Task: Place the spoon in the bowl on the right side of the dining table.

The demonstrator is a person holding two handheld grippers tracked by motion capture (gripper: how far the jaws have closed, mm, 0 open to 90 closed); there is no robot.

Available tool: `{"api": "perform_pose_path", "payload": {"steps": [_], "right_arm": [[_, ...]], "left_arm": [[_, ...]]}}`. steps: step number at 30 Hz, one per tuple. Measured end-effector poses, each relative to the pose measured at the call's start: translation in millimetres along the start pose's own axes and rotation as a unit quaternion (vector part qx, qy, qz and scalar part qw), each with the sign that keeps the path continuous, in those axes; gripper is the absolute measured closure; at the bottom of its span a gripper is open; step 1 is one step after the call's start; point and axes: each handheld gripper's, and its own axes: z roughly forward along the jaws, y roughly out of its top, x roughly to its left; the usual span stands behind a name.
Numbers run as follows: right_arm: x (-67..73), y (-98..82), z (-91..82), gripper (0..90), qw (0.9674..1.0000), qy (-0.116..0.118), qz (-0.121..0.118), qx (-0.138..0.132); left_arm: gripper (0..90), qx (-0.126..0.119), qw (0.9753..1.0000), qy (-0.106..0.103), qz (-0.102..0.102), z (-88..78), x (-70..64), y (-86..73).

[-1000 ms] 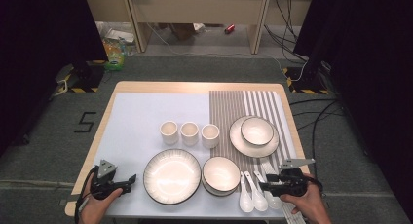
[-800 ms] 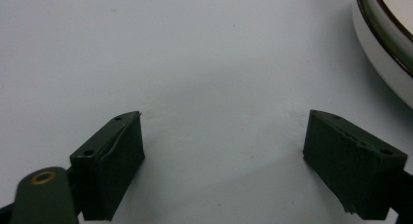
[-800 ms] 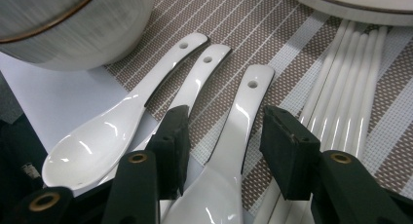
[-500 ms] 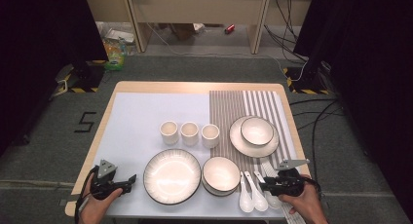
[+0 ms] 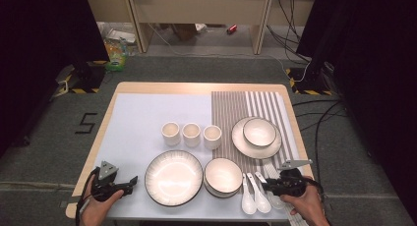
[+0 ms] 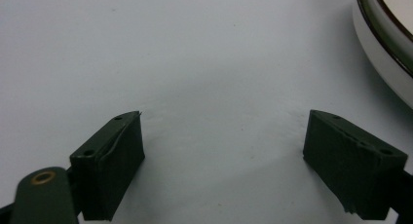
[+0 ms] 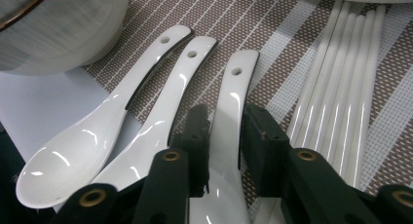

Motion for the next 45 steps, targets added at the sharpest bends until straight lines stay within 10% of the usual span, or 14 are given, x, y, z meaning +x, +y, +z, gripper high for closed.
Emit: {"api": "perform_pose_path", "payload": {"steps": [18,45], "right_arm": [[-0.5,4.7,1.3,83.7,0.9996,0.02,-0.016,0.006],[-1.1,31.0,-27.7,85.3,0.9972,0.037,-0.036,-0.055]], "left_arm": [[13.9,0.002,1.0,-0.003,-0.002,-0.2,0.3,0.2],[13.9,0.003,1.0,-0.003,-0.003,-0.2,0.5,0.3]]}}
